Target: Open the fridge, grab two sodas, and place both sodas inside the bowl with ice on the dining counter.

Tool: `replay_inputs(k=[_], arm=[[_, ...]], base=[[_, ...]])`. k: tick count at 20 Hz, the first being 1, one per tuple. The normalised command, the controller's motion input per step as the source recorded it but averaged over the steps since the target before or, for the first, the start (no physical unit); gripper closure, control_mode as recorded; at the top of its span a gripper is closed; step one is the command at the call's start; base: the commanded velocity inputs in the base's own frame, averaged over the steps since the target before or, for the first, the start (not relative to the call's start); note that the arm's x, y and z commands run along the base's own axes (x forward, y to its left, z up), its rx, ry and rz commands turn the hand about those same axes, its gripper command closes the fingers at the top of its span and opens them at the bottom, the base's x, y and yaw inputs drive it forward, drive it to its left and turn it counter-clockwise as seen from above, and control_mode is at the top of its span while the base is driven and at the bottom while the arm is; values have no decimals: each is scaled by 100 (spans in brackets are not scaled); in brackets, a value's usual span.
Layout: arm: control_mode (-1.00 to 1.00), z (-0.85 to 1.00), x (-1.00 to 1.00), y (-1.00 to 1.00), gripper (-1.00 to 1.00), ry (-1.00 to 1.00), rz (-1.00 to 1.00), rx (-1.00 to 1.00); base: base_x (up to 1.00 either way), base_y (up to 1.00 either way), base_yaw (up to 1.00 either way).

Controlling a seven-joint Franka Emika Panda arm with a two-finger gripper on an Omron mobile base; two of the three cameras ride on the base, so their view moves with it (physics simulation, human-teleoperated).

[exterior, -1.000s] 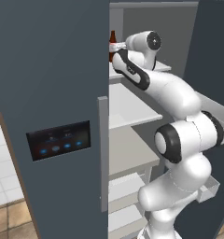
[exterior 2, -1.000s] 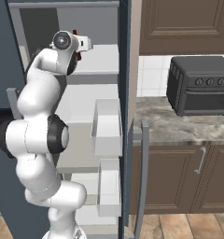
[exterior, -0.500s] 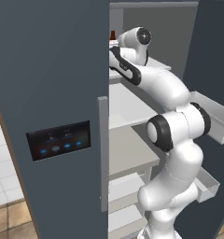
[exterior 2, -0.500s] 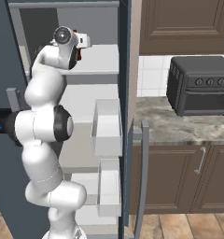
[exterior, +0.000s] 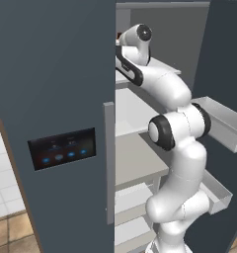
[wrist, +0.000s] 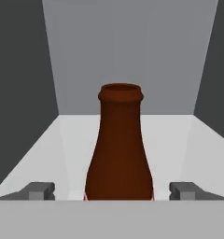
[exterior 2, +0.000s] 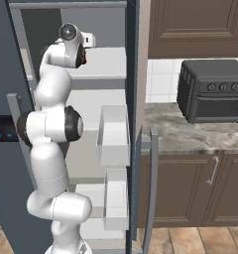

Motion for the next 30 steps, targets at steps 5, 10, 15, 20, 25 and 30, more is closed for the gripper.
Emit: replay_inputs(k=[5,10,15,20,25,30], arm=[[-100,0,23,0,100,2,0,0],[-100,-1,19,0,100,1,0,0],[-100,-1,4,0,100,1,0,0],[-100,0,0,0,100,0,0,0],[-100,-2,-25,-5,100,-2,0,0],[-100,1,-97,-39,100,-9,0,6]], base=[[0,0,0],[0,0,0],[0,0,0],[0,0,0],[0,0,0],[0,0,0]])
